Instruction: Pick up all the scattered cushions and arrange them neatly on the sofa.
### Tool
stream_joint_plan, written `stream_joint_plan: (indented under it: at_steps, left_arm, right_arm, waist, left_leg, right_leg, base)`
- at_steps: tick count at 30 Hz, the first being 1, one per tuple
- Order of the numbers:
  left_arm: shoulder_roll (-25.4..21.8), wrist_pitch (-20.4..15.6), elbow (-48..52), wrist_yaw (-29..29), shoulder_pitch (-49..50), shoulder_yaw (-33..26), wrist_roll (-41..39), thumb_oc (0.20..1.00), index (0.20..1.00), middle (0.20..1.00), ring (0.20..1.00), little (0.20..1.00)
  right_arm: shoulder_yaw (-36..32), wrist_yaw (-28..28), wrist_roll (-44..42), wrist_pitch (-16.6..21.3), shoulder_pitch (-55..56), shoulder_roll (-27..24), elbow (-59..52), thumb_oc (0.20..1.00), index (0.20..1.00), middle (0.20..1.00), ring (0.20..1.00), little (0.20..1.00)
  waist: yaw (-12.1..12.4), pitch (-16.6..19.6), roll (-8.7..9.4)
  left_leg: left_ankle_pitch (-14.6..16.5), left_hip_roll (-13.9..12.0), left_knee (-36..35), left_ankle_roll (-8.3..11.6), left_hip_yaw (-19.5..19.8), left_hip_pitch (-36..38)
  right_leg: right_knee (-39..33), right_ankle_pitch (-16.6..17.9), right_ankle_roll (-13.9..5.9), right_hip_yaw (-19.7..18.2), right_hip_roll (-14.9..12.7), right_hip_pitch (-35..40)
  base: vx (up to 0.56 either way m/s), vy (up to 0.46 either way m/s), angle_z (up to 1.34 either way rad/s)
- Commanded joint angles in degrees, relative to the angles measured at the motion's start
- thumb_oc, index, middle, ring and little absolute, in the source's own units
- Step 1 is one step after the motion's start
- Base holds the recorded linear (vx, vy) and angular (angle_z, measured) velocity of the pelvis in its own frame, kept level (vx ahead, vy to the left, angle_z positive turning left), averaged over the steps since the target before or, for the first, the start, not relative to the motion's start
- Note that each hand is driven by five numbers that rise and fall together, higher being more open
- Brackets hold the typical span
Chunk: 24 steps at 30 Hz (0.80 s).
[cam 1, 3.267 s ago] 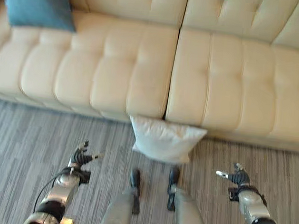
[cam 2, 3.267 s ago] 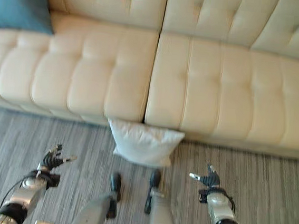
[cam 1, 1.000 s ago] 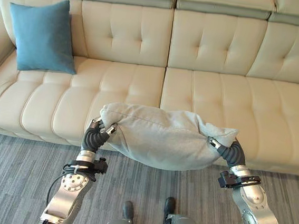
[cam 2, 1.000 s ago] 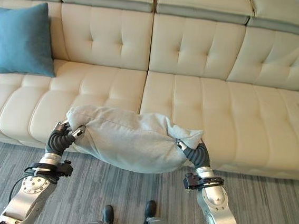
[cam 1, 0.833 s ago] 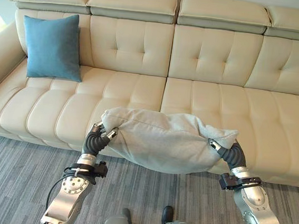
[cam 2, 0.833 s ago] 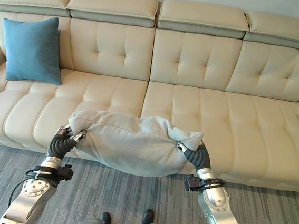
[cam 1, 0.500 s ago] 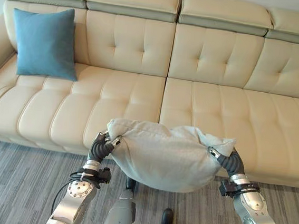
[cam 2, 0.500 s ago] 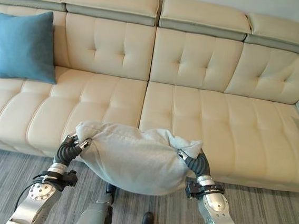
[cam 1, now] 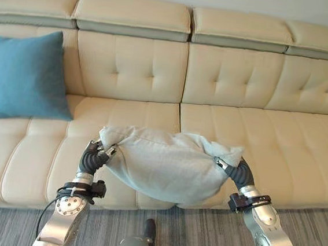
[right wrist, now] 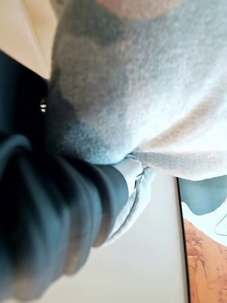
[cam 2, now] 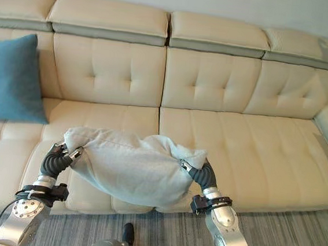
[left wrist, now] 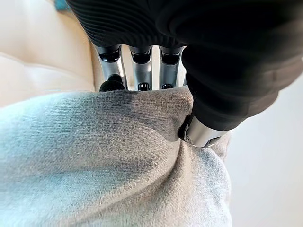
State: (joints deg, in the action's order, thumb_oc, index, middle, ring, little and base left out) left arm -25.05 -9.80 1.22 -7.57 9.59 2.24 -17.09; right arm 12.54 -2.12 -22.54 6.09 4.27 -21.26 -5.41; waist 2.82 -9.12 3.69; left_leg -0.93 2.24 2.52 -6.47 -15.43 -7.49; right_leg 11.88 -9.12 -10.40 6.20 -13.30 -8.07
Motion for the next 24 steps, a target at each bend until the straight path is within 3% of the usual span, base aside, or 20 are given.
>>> stream_joint_plan:
  at_steps: [1, 4, 9, 16, 20, 21, 24]
  left_arm:
    - [0.34, -3.86, 4.41, 1.53, -0.22, -0.76, 0.15, 0.2, 0.2, 0.2, 0.2, 0.2]
    - [1.05, -4.02, 4.0, 2.86, -0.5, -0.28, 0.37, 0.2, 0.2, 0.2, 0.2, 0.2]
    - [2.38, -4.06, 3.17, 4.36, -0.4, 0.58, -0.66, 0.2, 0.2, 0.2, 0.2, 0.2]
    - [2.02, -4.12, 2.6, 3.39, -1.69, 0.53, 0.53, 0.2, 0.2, 0.2, 0.2, 0.2]
    - [1.74, -4.91, 1.73, 0.97, -4.46, 0.39, 1.45, 0.2, 0.2, 0.2, 0.2, 0.2]
    - [0.79, -5.72, -0.94, -3.06, -11.4, 2.89, 3.2, 0.2, 0.2, 0.2, 0.2, 0.2]
    - [0.05, -6.08, -2.64, -5.66, -16.64, 5.28, 3.83, 0.2, 0.2, 0.2, 0.2, 0.2]
  right_arm:
    - [-4.22, -2.05, -3.05, 5.28, -3.56, 0.1, -4.98, 0.2, 0.2, 0.2, 0.2, 0.2]
    - [-4.78, -2.86, -3.22, 5.31, -2.11, 0.16, -5.48, 0.2, 0.2, 0.2, 0.2, 0.2]
    - [-6.52, -3.31, -2.95, 5.33, -0.74, -2.29, -5.59, 0.2, 0.2, 0.2, 0.2, 0.2]
    - [-7.18, -3.09, -4.02, 5.56, -1.91, -2.48, -5.95, 0.2, 0.2, 0.2, 0.2, 0.2]
    - [-5.51, -1.24, -3.27, 6.84, -7.22, -2.22, -4.97, 0.2, 0.2, 0.2, 0.2, 0.2]
    - [-1.7, 3.72, 0.03, 8.33, -17.36, -2.06, -1.46, 0.2, 0.2, 0.2, 0.2, 0.2]
    - [0.77, 7.0, 2.14, 8.95, -24.19, -1.54, 0.91, 0.2, 0.2, 0.2, 0.2, 0.2]
  waist:
    - [-1.42, -1.1, -0.48]
    - [-2.52, -1.8, 0.09]
    - [-3.13, -0.12, -0.5]
    - [-3.75, 0.16, -1.56]
    - [-3.44, 0.36, -2.13]
    - [-3.04, 0.41, -2.72]
    - [-2.77, -0.37, -3.06]
  left_leg:
    - [5.19, -3.02, 4.08, 6.15, 8.98, 0.69]
    - [6.59, -2.25, 4.83, 6.61, 10.57, 2.16]
    - [6.64, -4.1, 5.29, 8.99, 12.14, 2.66]
    - [6.2, -5.19, 3.7, 10.11, 12.93, 4.16]
    - [6.05, -5.44, 2.68, 10.34, 12.74, 4.74]
    - [5.28, -5.61, 0.9, 10.6, 12.69, 4.68]
    - [4.63, -5.69, 0.16, 10.84, 12.79, 3.95]
  right_leg:
    - [-6.45, 9.77, 1.29, -0.46, 4.15, -1.45]
    - [-8.38, 11.14, 1.02, -3.93, 5.1, -1.53]
    - [-10.64, 10.97, 2.7, -0.03, 5.46, 2.3]
    - [-9.14, 8.42, 4.21, 2.09, 6.17, 3.43]
    - [-8.82, 7.7, 4.49, 2.68, 6.34, 3.47]
    - [-8.96, 7.52, 4.69, 2.97, 6.29, 2.89]
    - [-8.98, 7.67, 4.67, 3.09, 6.28, 1.83]
  base:
    - [0.17, -0.053, 0.11]
    - [0.18, -0.157, 0.31]
    - [0.12, -0.175, 0.52]
    - [0.1, -0.097, 0.22]
    - [0.08, -0.038, 0.01]
    - [0.08, -0.021, 0.04]
    - [0.0, -0.014, 0.12]
